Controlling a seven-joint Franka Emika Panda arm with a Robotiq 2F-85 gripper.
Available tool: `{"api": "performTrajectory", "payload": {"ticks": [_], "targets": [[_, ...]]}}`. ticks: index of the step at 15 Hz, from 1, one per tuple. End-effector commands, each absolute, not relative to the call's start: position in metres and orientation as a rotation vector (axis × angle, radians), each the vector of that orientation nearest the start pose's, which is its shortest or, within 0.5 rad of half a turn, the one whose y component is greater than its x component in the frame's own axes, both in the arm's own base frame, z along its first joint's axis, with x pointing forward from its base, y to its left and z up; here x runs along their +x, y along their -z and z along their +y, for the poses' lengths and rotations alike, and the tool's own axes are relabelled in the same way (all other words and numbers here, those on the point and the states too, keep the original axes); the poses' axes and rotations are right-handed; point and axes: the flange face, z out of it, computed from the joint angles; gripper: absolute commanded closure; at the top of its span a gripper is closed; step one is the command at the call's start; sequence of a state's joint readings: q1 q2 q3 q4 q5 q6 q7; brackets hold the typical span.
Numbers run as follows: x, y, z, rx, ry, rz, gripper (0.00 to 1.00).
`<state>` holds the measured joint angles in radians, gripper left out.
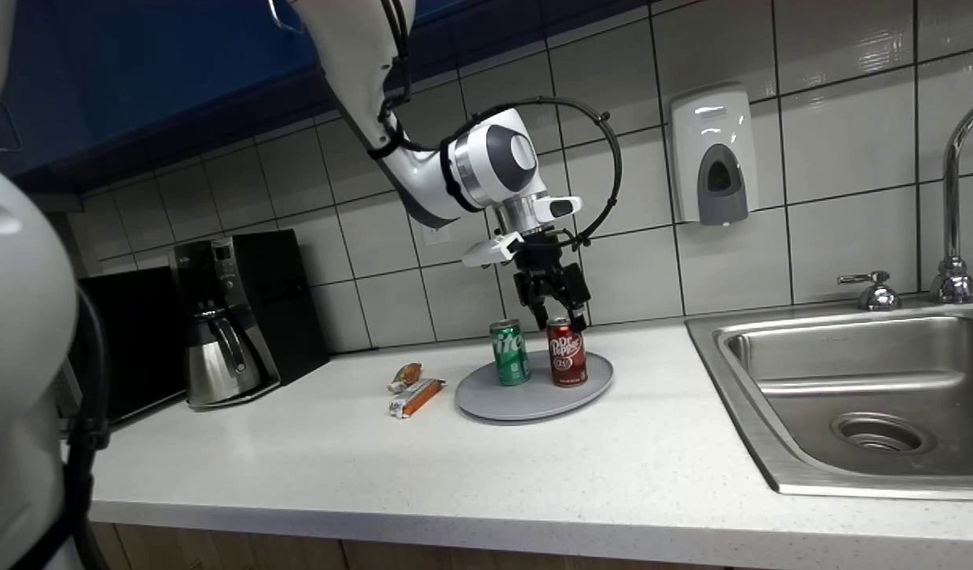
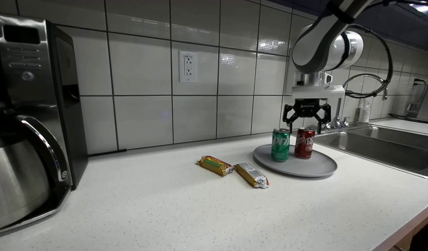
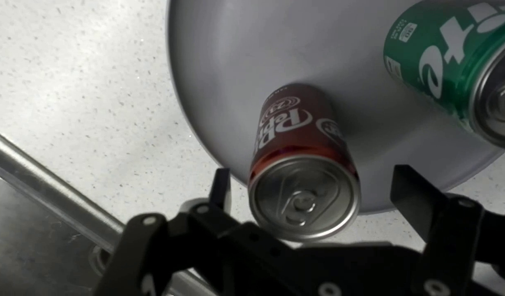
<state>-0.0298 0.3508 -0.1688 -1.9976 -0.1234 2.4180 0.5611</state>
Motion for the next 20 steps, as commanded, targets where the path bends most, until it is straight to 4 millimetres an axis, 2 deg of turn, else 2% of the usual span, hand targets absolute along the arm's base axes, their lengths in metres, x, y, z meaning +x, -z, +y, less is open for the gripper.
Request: {"api": "performTrajectory", "payload": {"ticks": [1,7,12,20], "targets": [[0.602,-0.313,-0.118,-3.092,0.199,1.035,0.0],[0.596,-0.337,-0.112,-3.083,0.275,1.006,0.0],[0.59,-0.353,-0.095,-3.098,0.321,0.948,0.0],[0.572,-0.366,-0.04,-3.171,0.373,0.755,0.0]]}}
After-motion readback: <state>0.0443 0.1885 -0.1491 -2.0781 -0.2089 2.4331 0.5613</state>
